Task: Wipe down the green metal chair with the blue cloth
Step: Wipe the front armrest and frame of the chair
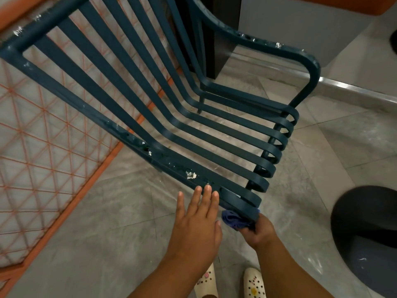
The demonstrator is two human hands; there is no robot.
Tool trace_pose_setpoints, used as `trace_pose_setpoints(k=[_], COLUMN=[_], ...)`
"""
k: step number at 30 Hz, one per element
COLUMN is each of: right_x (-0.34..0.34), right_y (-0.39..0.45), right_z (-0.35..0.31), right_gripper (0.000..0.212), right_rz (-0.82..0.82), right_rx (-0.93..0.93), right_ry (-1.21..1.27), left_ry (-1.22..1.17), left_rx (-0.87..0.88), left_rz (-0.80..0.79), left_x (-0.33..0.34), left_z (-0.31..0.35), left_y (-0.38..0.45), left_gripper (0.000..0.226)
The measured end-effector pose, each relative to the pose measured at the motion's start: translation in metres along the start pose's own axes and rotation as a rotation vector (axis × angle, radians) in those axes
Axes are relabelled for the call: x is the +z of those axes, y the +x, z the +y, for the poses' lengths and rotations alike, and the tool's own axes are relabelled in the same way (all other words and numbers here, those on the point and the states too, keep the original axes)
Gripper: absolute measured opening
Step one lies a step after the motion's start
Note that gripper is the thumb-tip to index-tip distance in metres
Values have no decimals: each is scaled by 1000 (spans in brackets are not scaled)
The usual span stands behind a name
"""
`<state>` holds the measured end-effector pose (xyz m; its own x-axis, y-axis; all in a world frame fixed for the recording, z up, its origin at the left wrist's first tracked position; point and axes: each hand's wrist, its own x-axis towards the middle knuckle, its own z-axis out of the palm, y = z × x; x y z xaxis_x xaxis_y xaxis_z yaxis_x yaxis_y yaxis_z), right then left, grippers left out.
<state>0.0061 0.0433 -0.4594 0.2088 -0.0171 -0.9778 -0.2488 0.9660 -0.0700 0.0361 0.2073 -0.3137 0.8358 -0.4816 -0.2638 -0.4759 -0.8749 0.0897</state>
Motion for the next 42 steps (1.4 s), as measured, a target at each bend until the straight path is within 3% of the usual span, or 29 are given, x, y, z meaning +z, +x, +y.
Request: trace_pose_setpoints(k=[7, 12, 16, 18, 21, 24, 29, 36, 42], right_x=[9, 4, 19, 19, 22, 32, 61, 101, 102], right_y=[-89, -119, -128, -123, -120, -119, -130, -123, -125], right_z=[7, 43, 52, 51, 47, 41, 47, 62, 61], right_gripper=[16, 35, 43, 49, 53, 52, 54, 56, 55], right_rz=[-2, 142, -68, -34, 57, 51, -130, -292, -209], right_rx=[-410, -973, -1329, -1433, -1507, -1562, -1643, -1633, -1565], right_ry=[-314, -976, -1263, -1481, -1635, -1602, -1464, -1585, -2140], left_ry=[2, 42, 38, -2, -32, -91, -117, -96, -60], left_rx=[24, 32, -23, -72, -114, -174, -243, -256, -248], left_rz=[-69, -130, -92, -38, -24, -6, -7, -50, -74], left_x=[-10, -20, -28, -31, -35, -37, -39, -33, -31], left_z=[1, -7, -14, -16, -25, -39, -62, -74, -80], left_y=[1, -3, -6, 0, 5, 9, 19, 25, 27], left_gripper=[56, 61, 68, 68, 68, 67, 68, 71, 73])
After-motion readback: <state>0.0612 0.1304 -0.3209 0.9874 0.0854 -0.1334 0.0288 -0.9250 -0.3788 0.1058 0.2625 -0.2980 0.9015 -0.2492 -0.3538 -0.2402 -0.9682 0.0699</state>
